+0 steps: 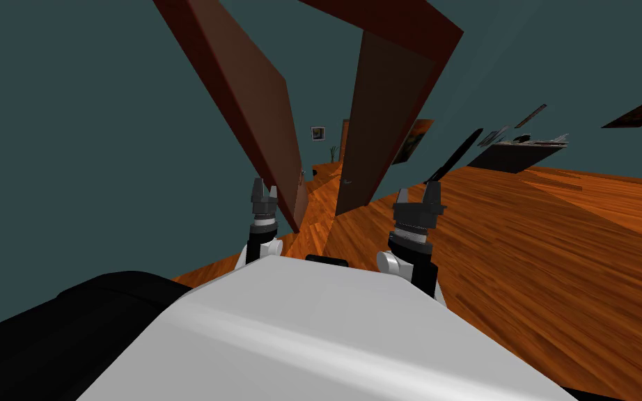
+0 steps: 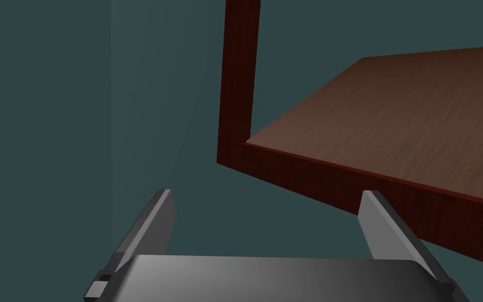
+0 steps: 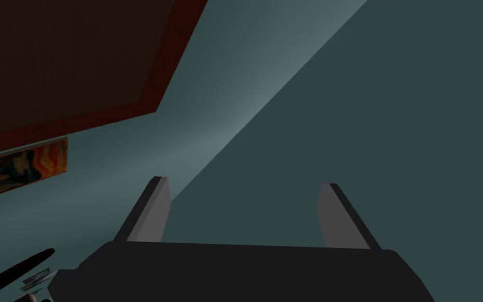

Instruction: Push the door open

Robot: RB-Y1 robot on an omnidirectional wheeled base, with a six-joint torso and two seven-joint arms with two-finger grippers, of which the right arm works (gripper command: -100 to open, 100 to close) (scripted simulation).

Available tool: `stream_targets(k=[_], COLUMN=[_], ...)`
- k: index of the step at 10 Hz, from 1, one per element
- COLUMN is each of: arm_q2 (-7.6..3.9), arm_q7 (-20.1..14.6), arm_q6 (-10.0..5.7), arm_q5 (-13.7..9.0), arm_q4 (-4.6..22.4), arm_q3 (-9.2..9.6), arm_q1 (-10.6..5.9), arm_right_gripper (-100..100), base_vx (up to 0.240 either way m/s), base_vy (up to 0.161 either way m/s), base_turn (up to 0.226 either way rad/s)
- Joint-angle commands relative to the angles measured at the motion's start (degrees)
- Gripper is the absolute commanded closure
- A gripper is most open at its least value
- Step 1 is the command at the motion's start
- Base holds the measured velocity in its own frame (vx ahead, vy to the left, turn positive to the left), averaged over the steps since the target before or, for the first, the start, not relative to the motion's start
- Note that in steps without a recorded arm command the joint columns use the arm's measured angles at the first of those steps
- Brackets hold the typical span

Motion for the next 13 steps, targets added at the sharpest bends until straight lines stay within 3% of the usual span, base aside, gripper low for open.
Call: stream_targets(k=[1,11,13], arm_q2=[-0.37,-2.66,-2.88], arm_q7=[-0.26,-2.47,-2.72], arm_q6=[-0.33,-3.22,-3.54], arm_q5=[0.25,2.37,2.6], arm_q4=[1.61,15.43,16.97], arm_q3=[0.05,0.51,0.56], arm_q1=[-0.62,-5.94,-6.53], arm_right_gripper=[-100,-100,-100], base_vx=[0.082,0.097,0.057], base_vy=[0.068,-0.05,-0.034], base_turn=[0.019,0.029,0.015])
